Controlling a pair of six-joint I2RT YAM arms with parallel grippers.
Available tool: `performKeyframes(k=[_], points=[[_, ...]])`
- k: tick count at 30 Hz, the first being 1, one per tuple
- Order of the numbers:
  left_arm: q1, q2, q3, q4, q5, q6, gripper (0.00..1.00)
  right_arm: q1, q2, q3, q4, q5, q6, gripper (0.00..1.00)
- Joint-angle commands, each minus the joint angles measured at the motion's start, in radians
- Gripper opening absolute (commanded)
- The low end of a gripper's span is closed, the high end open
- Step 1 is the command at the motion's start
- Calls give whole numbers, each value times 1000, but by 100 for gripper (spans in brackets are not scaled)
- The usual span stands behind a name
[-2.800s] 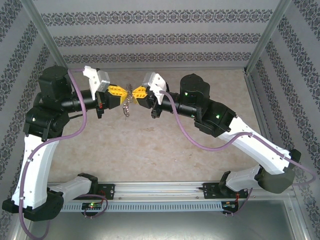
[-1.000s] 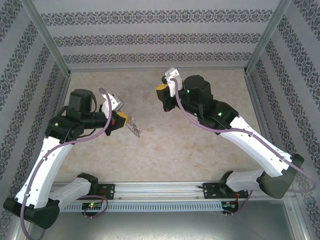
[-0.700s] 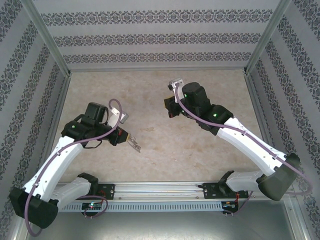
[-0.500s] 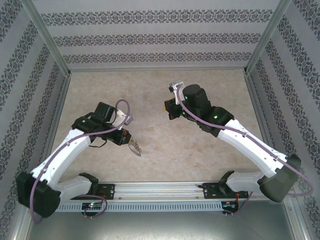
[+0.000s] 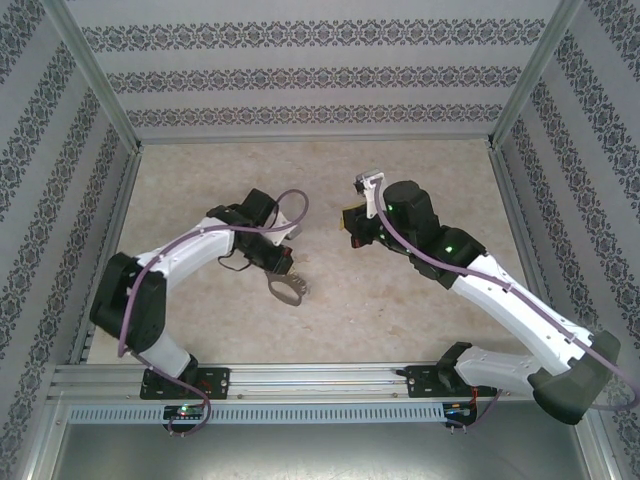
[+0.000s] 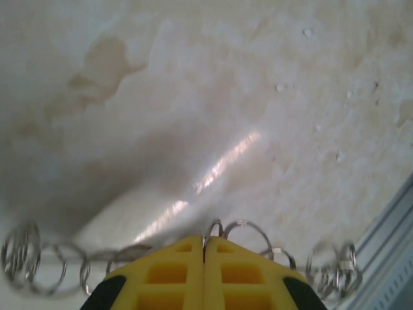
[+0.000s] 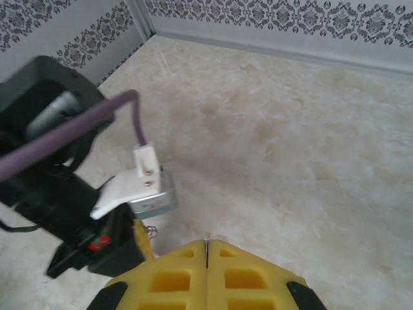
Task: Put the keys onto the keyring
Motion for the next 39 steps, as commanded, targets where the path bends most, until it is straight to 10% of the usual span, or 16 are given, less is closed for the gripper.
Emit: performKeyframes(k=[1,7,15,27,39], points=[[2,72,1,3,-82,29,0,-13,-37,-17,6,34,23,0],[-1,176,81,15,-76,38,7,-14,-43,-13,-2,40,14,0],[-11,133,122,-60,-141,107,61,-16,-41,-1,-11,47,5,0],[-94,38,47,-2,-4,266,58,-18,-47,-53,7,55,54,0],[-98,194,82,80,153,140,55,-18,-92,-55,-50,93,91,0]])
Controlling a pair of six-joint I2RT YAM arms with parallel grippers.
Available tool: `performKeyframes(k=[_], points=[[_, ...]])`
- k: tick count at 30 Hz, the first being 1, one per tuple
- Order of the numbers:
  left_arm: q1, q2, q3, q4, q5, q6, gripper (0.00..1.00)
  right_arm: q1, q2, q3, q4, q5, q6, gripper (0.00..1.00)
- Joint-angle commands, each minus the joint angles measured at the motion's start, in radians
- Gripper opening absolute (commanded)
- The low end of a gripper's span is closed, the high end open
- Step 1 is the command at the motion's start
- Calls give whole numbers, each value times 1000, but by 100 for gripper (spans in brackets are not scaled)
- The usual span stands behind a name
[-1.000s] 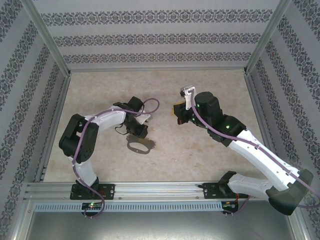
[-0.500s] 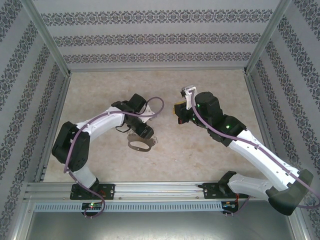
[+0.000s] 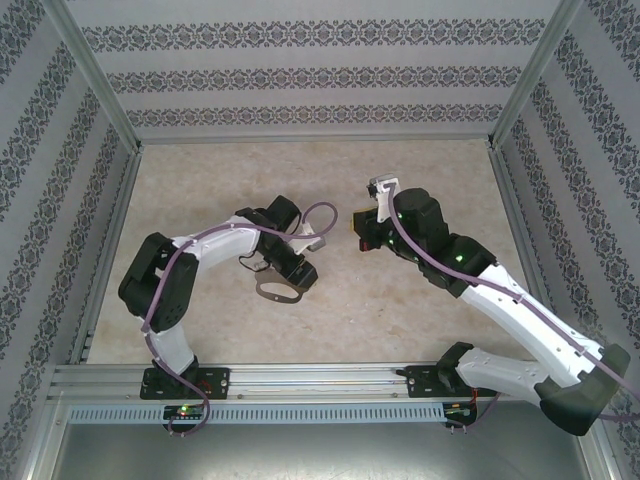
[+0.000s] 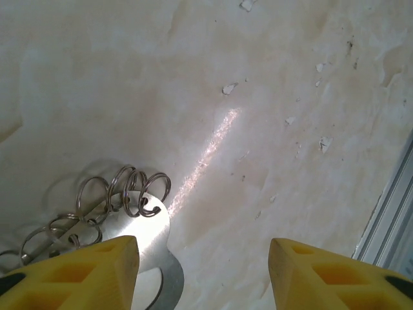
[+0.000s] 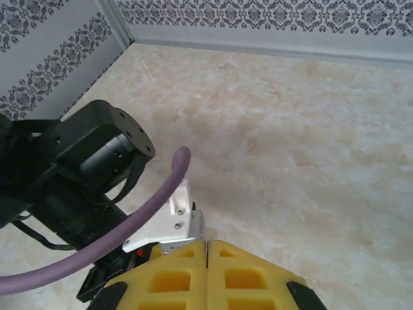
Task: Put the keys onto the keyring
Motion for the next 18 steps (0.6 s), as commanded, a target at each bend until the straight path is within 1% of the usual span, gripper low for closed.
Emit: performKeyframes(k=[1,4,10,13,18], points=[[-10,48,44,26,36,-28,55,-11,-27,-14,-21,35,27,0],[-10,82,67,14,30,-30,54,-9,-36,-16,-30,45,32,0],[-9,101,71,7,9,-25,52,-8,-59,-31,-36,67,46,0],[-9,111,74,8,7,-28,48,-8,-58,-35,-31,69,49,0],[-12,94,75,-2,-10,-27,47,-8,-51,-35,-26,65,49,0]])
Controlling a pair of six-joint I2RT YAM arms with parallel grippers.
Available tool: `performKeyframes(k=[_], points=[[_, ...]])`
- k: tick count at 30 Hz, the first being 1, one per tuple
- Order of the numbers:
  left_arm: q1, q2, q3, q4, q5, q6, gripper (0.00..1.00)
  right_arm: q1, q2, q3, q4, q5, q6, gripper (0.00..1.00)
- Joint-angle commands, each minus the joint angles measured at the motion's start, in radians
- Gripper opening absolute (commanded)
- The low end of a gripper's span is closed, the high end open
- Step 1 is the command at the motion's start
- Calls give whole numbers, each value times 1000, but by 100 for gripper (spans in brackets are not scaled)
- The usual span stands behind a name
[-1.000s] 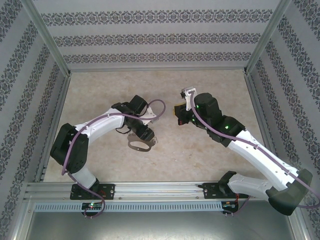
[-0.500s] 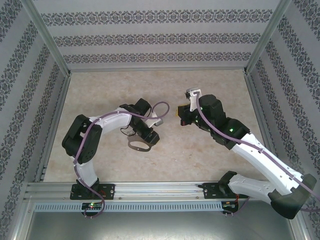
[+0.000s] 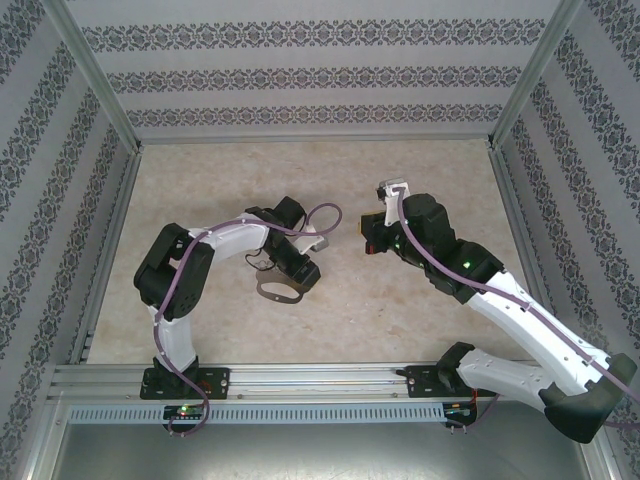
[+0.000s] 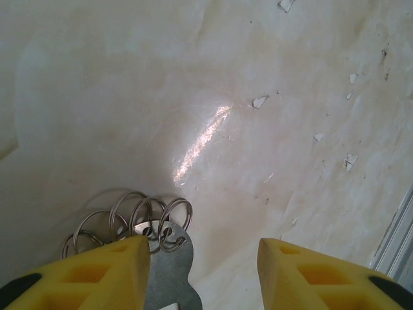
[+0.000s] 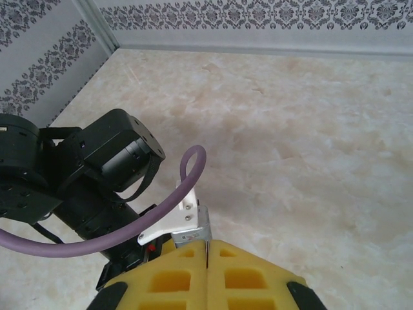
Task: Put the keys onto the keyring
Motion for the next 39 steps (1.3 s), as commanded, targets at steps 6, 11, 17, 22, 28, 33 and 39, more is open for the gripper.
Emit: performKeyframes(k=[6,11,17,22,28,33,39], points=[[-19,-4,16,-16,-17,-1,46,-8,-3,-9,6,23,15,0],[-26,-6,25,-7,-27,-14,45,-8,-5,-12,10,23,17,0],[-38,18,47,-22,-80,-20,44,-8,-6,-19,16,23,22,0],[-50,33,49,-28,-144,-25,44,-8,-6,-22,19,23,27,0],[-69,50,47,-28,-172,-18,42,-9,-7,-20,19,27,24,0],[-83,56,40,-27,-216,-11,40,-9,-7,-18,16,28,24,0],[-115,13,41,-56,-281,20,37,-8,-8,-18,14,31,23,0]])
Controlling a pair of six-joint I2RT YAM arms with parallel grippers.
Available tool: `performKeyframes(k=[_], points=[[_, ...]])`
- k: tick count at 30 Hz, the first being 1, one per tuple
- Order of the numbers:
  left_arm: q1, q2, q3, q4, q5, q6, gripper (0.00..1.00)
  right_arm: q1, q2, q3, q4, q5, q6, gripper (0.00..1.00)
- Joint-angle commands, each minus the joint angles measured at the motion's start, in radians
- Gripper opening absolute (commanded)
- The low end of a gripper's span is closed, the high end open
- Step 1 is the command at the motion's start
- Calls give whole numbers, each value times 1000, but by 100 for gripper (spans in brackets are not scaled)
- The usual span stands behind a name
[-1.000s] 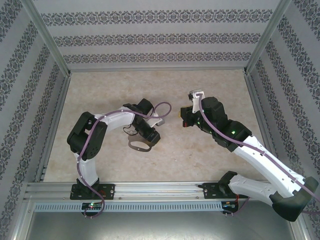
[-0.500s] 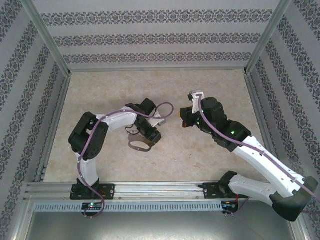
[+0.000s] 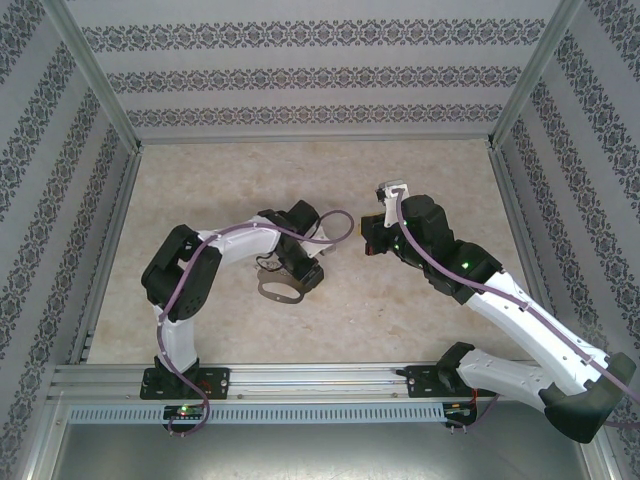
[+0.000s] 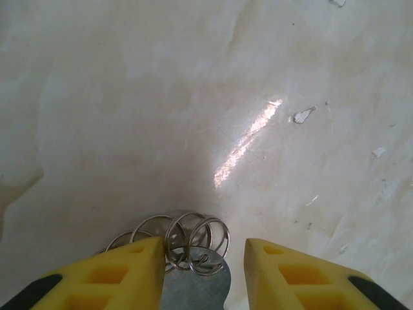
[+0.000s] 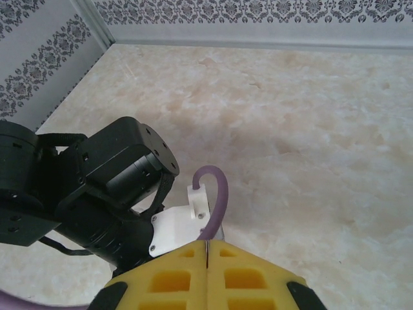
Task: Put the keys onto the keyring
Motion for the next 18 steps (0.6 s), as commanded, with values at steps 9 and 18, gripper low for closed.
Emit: performKeyframes(k=[9,18], points=[[-36,-88,-30,-57,-18,-32,35,-8,-5,-13,19,27,24,0],[-49,-79,-56,-28,1,-89,35,-8,0,-17,25,19,25,0]])
